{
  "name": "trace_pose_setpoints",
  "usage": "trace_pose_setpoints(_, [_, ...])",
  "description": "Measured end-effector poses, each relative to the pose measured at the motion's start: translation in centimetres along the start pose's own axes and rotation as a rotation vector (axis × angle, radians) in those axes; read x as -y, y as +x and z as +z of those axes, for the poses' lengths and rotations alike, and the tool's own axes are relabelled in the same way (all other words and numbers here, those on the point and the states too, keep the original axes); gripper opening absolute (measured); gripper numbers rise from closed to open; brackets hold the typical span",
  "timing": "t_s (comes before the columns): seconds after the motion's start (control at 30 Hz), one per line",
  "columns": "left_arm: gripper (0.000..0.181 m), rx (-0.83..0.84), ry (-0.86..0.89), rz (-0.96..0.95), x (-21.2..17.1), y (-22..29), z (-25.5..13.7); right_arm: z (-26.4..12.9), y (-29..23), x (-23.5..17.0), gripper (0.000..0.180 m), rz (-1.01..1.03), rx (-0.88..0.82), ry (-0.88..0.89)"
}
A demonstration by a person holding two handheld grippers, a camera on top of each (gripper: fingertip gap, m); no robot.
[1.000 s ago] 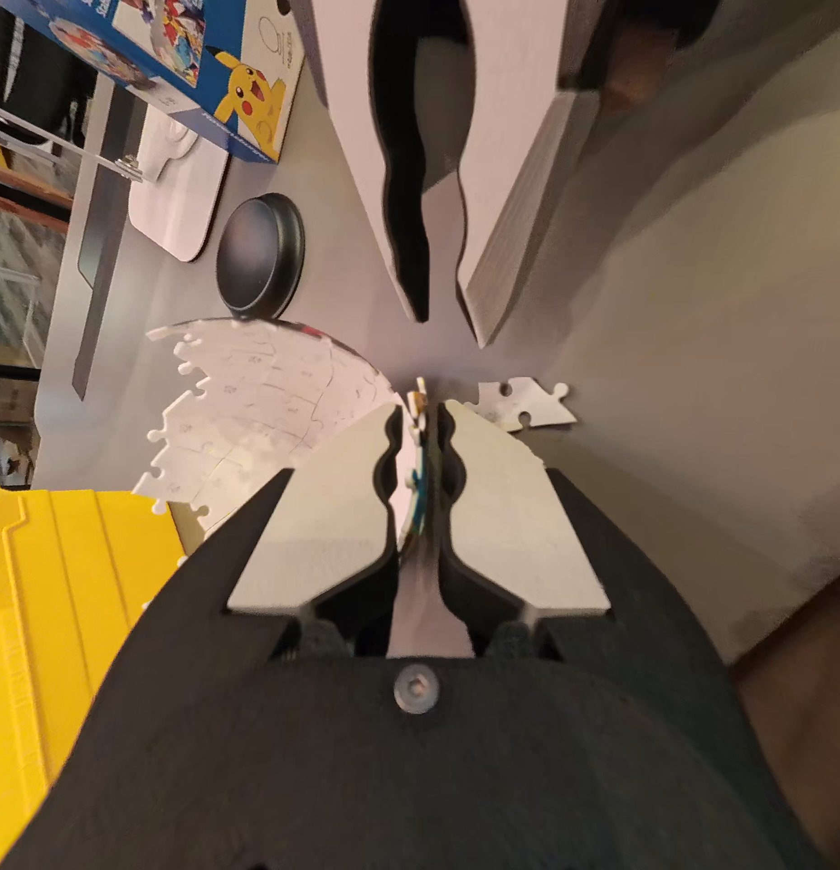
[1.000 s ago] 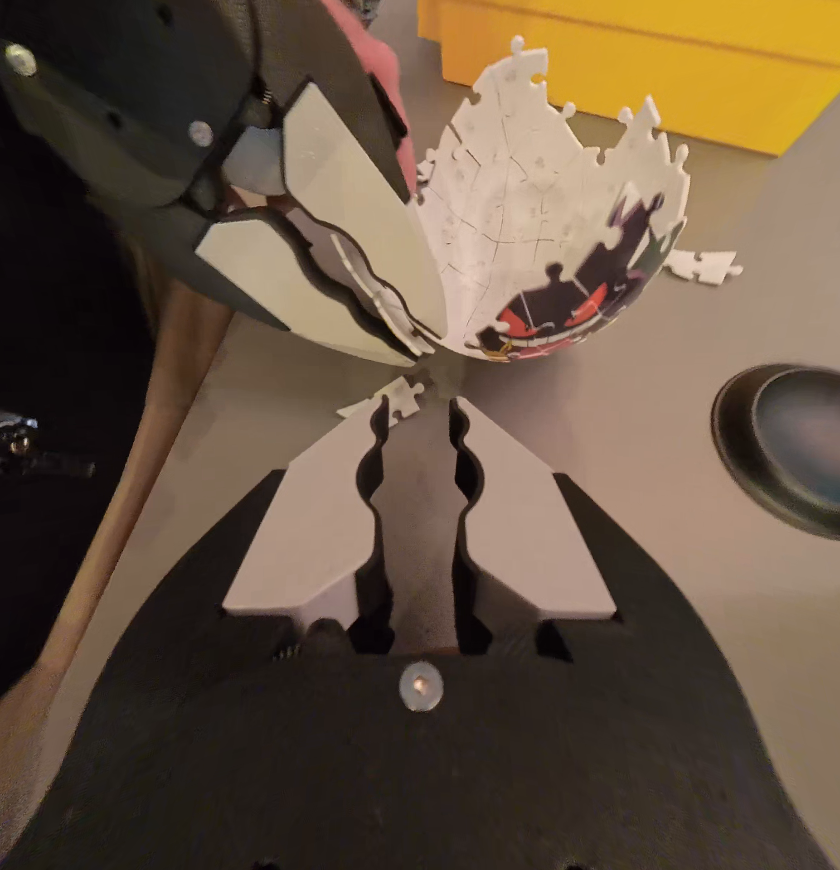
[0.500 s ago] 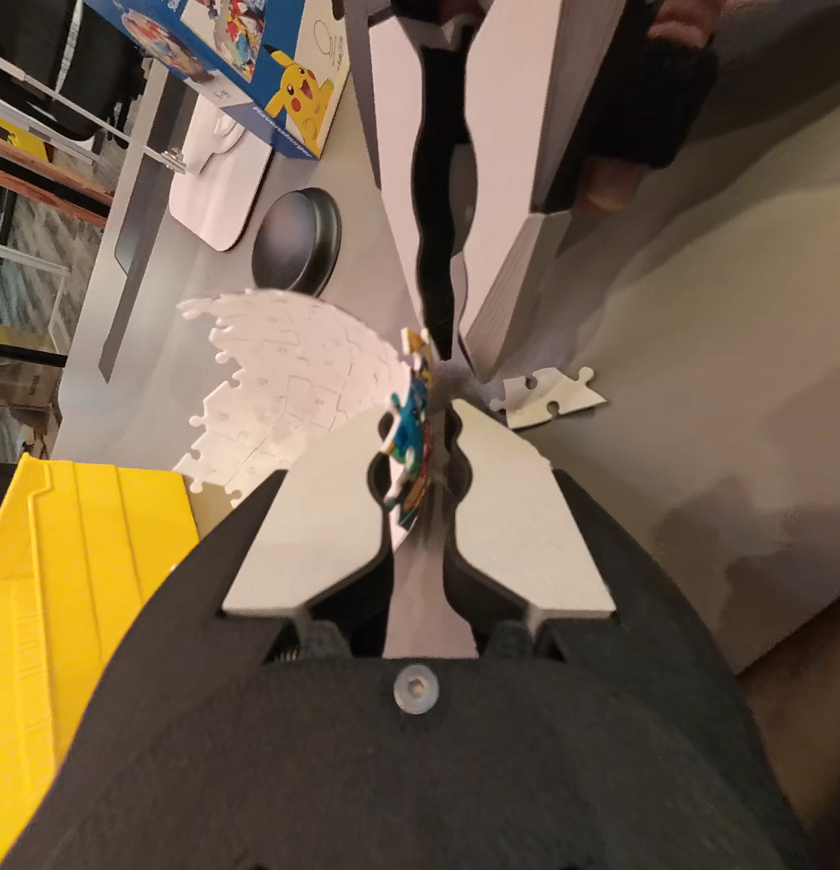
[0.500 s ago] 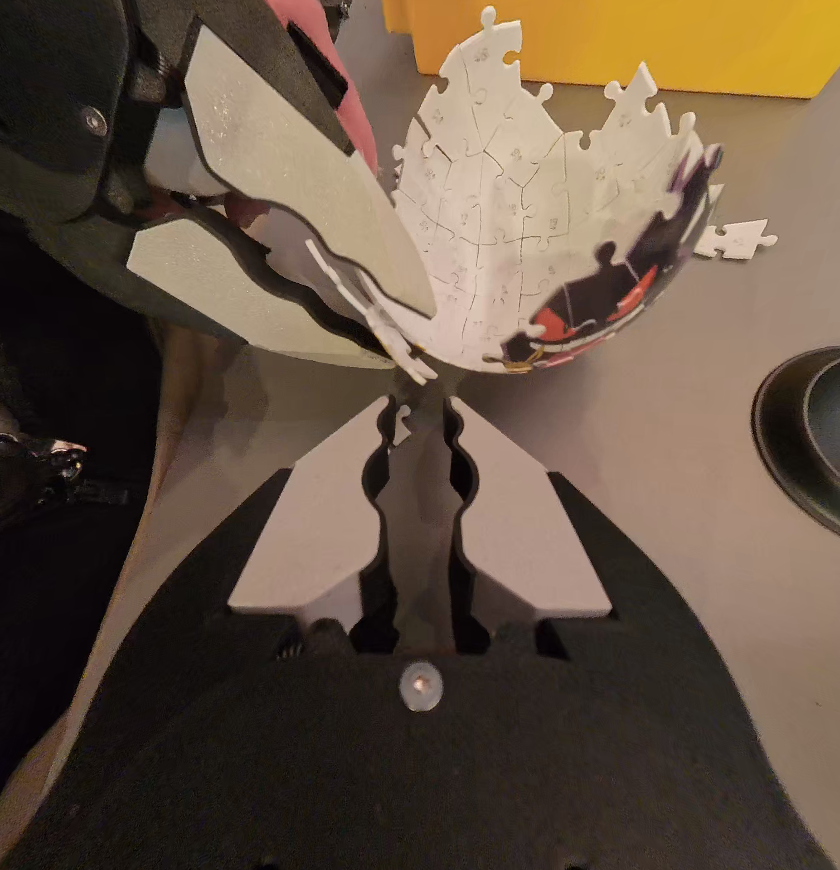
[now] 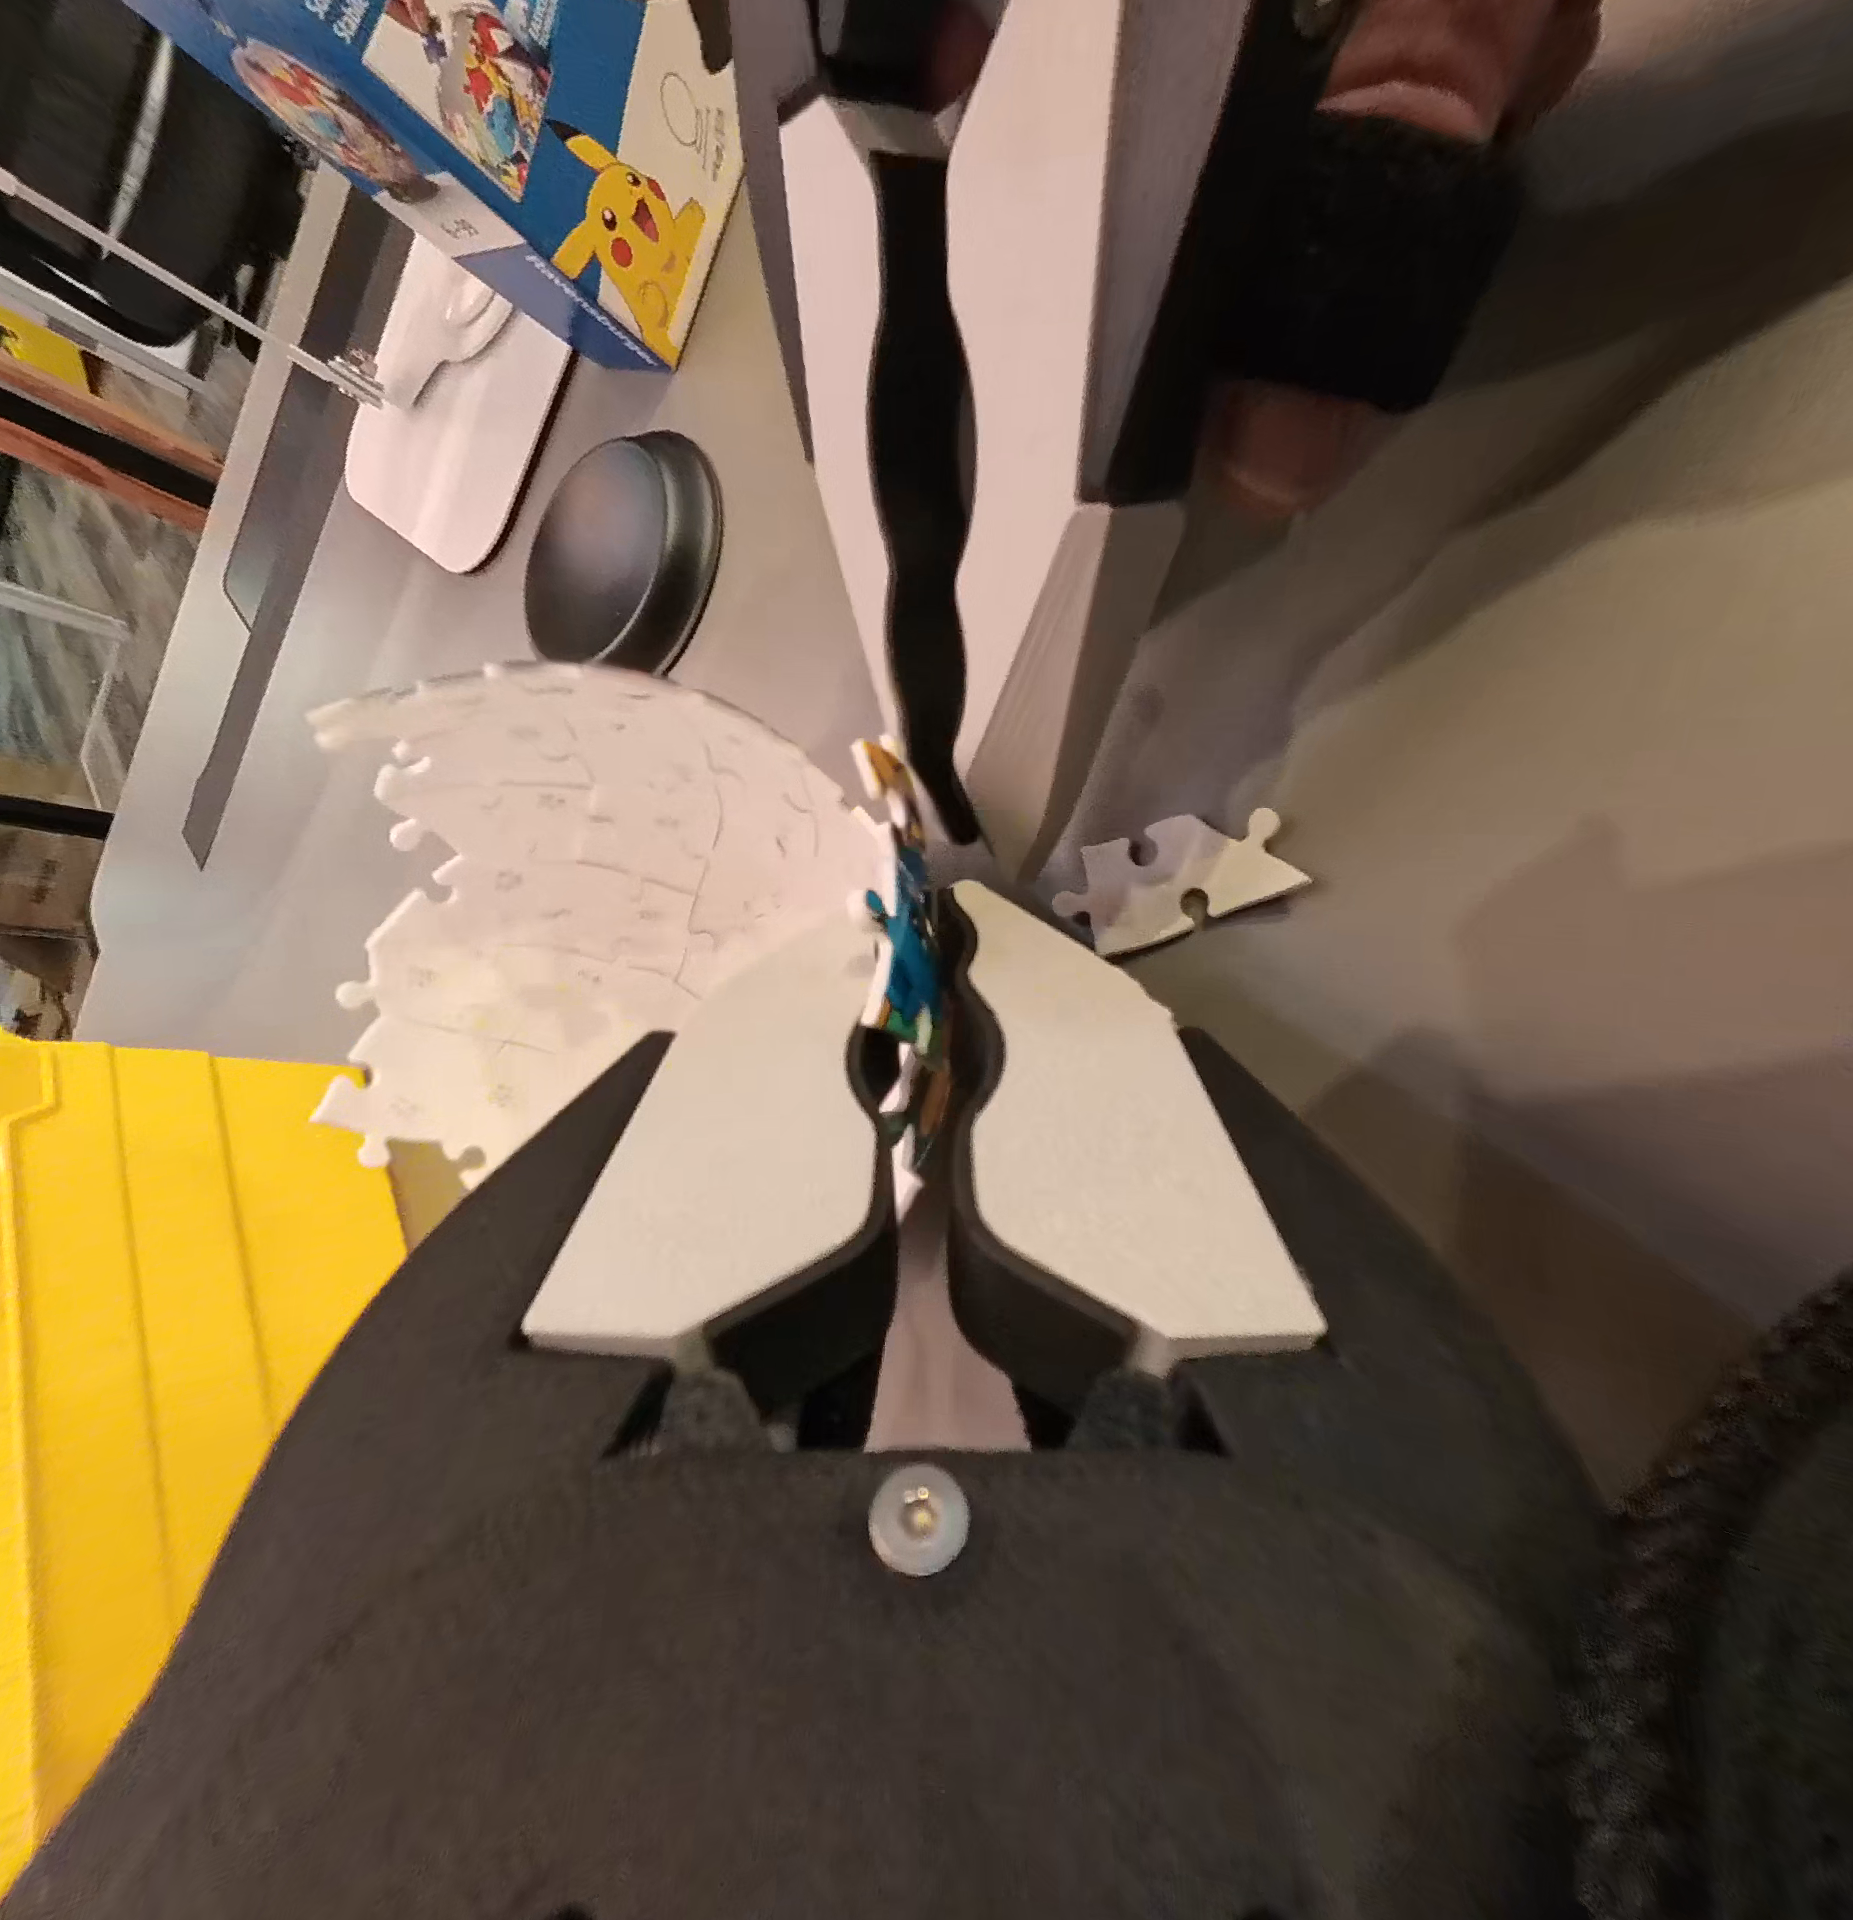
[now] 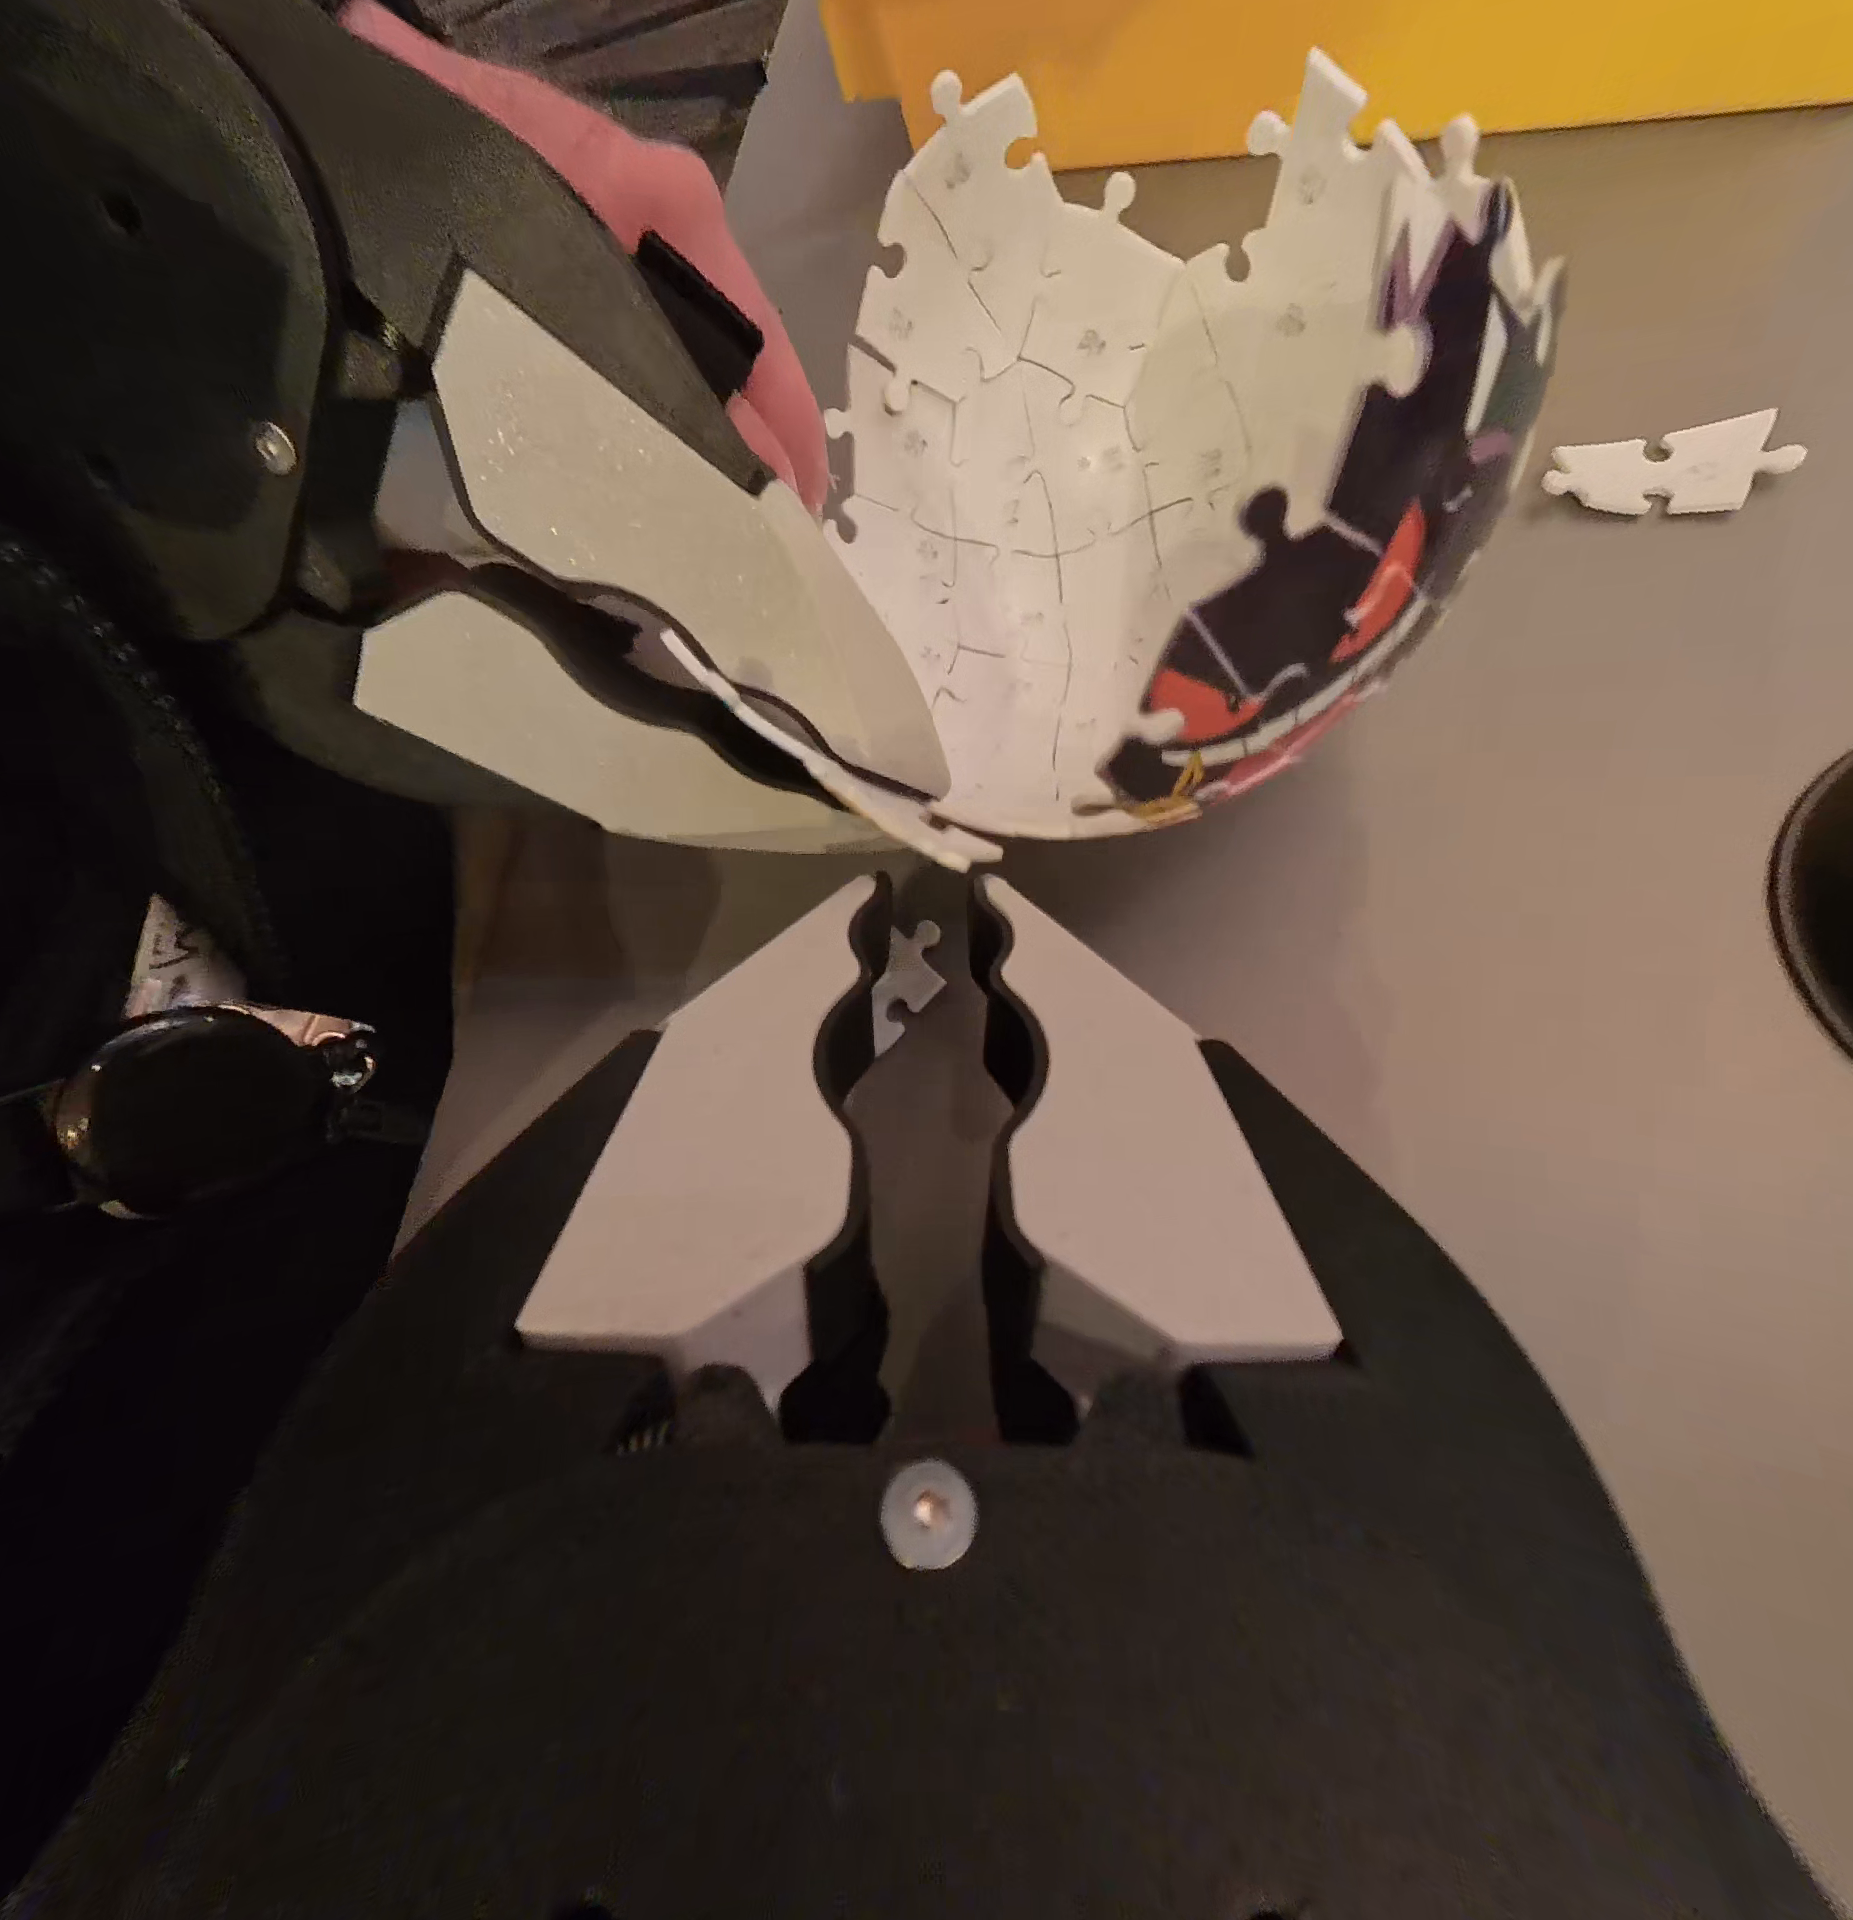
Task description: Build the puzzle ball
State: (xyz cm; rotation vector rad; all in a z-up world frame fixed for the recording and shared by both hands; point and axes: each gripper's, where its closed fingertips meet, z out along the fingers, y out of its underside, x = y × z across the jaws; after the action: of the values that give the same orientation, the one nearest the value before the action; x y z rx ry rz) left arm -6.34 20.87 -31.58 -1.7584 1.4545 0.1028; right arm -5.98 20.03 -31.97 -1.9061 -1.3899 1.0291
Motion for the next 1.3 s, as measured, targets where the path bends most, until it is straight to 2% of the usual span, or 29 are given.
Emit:
trace_pose_setpoints(0.03, [0.003, 0.000, 0.002, -0.001, 0.0, 0.1, 0.0, 0.0, 0.0, 0.1, 0.012, 0.006, 0.002, 0.002])
trace_pose_setpoints(0.53, [0.004, -0.028, 0.040, -0.018, -0.5, 0.4, 0.4, 0.8, 0.4, -0.2, 0.000, 0.060, -0.007, -0.005])
trace_pose_setpoints(0.8, [0.006, -0.053, 0.045, -0.020, -0.5, 0.4, 0.5, 0.9, 0.5, 0.1, 0.000, 0.039, -0.035, 0.018])
trace_pose_setpoints(0.93, [0.013, -0.093, 0.016, -0.030, -0.8, 0.7, 0.8, 1.0, 0.5, 0.3, 0.000, 0.034, -0.033, 0.023])
trace_pose_setpoints(1.3, [0.005, -0.065, 0.018, -0.007, -0.8, 0.0, 0.8, 1.1, 1.0, 0.5, 0.000, 0.031, -0.053, 0.028])
